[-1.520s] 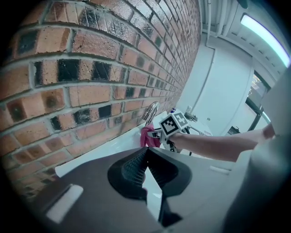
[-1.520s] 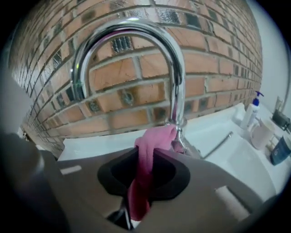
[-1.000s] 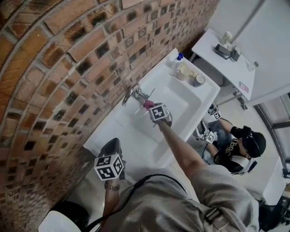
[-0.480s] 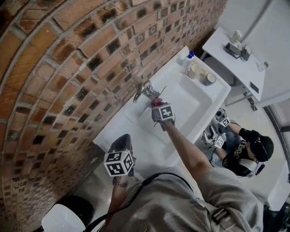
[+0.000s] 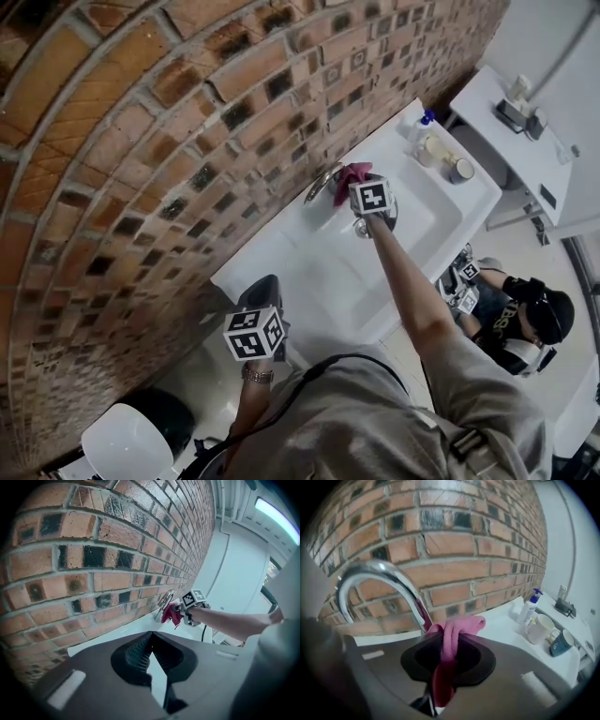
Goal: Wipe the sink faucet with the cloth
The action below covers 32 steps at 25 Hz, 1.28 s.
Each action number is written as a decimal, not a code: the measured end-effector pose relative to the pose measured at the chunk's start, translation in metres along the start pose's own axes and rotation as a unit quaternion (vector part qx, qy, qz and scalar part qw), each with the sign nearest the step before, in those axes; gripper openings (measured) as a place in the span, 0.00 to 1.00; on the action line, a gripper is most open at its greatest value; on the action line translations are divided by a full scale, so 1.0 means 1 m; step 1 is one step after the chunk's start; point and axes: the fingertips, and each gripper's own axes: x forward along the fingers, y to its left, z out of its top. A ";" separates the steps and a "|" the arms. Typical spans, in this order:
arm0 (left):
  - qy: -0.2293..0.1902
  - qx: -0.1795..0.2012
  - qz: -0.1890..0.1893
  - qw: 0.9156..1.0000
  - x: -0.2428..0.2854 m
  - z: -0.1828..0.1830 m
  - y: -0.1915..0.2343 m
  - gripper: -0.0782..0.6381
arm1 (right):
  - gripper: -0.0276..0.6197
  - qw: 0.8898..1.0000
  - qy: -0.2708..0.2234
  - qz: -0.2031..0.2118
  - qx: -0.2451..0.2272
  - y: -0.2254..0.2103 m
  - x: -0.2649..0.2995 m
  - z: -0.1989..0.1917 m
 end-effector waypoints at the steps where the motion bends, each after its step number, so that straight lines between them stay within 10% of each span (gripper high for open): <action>1: 0.000 0.002 -0.001 1.000 -0.001 0.000 -0.002 0.14 | 0.14 0.999 0.042 0.004 -0.009 0.003 0.012 -0.015; 4: -0.006 0.008 -0.002 1.000 -0.007 0.003 -0.007 0.14 | 0.13 0.997 0.071 0.022 0.002 0.007 0.026 -0.033; 11: -0.024 -0.003 0.002 1.000 -0.018 0.008 -0.001 0.14 | 0.13 0.975 -0.109 0.168 0.095 0.019 -0.026 0.039; 21: -0.057 0.016 -0.024 0.998 -0.042 0.015 -0.023 0.14 | 0.13 0.959 -0.170 0.199 -0.105 0.124 -0.108 0.064; 26: -0.062 0.031 -0.055 0.996 -0.062 0.002 -0.054 0.14 | 0.13 0.947 -0.015 0.220 -0.235 0.206 -0.099 -0.032; 32: -0.057 0.021 -0.082 0.995 -0.089 -0.034 -0.075 0.14 | 0.13 0.974 -0.068 0.215 -0.035 0.218 -0.195 -0.090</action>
